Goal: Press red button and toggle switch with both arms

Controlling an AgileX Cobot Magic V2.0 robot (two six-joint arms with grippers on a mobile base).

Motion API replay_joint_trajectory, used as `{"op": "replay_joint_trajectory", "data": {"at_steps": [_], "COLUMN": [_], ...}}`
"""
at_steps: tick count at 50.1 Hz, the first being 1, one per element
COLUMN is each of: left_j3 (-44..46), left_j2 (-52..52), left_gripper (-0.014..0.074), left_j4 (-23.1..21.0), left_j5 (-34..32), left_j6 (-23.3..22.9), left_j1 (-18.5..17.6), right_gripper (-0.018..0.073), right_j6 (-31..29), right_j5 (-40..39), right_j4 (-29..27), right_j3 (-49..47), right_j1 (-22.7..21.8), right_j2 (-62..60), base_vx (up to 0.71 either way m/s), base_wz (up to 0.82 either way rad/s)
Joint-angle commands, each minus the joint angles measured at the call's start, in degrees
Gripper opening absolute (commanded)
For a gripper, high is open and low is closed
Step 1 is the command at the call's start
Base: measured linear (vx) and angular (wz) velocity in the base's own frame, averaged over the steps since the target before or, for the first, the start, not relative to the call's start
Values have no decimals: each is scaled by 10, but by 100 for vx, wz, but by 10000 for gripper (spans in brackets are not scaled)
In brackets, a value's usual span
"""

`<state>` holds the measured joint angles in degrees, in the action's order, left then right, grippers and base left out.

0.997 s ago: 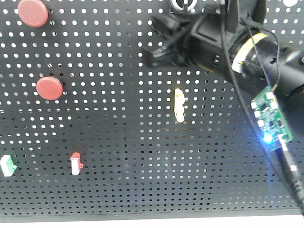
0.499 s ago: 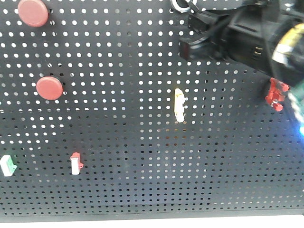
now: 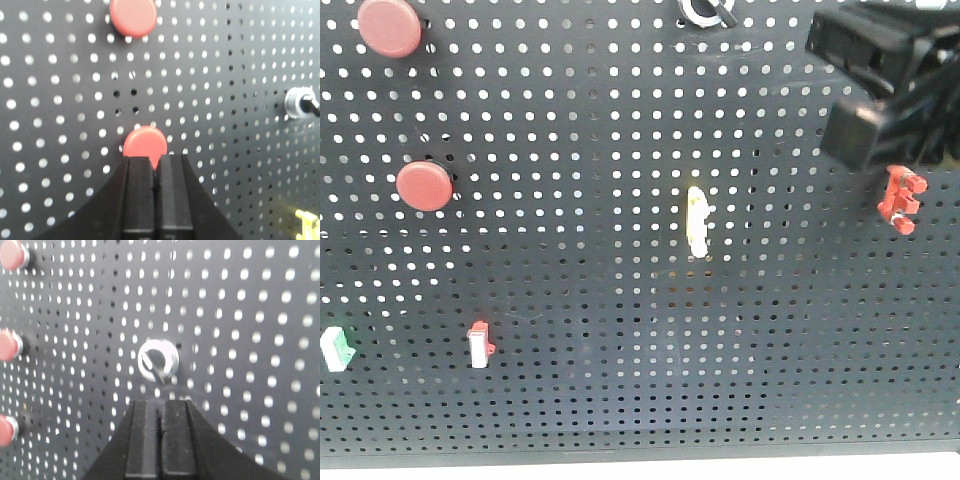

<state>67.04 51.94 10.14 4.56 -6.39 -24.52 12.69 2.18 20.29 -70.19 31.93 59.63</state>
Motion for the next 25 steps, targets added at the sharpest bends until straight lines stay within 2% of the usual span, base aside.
{"op": "replay_joint_trajectory", "data": {"at_steps": [1, 25], "left_j3": [18, 4], "left_j2": [-4, -6], "left_gripper": [1, 1], "left_j4": [-4, -2], "left_j5": [-39, -39], "left_j6": [-1, -1], "left_j1": [-2, 0], "right_gripper": [0, 0], "right_j6": [-5, -5], "right_j5": [-25, -26], "right_j4": [3, 3], "right_j3": [-15, -15], "right_j1": [-2, -2], "right_j2": [-10, -10], "base_vx": [0, 0], "base_wz": [0, 0]}}
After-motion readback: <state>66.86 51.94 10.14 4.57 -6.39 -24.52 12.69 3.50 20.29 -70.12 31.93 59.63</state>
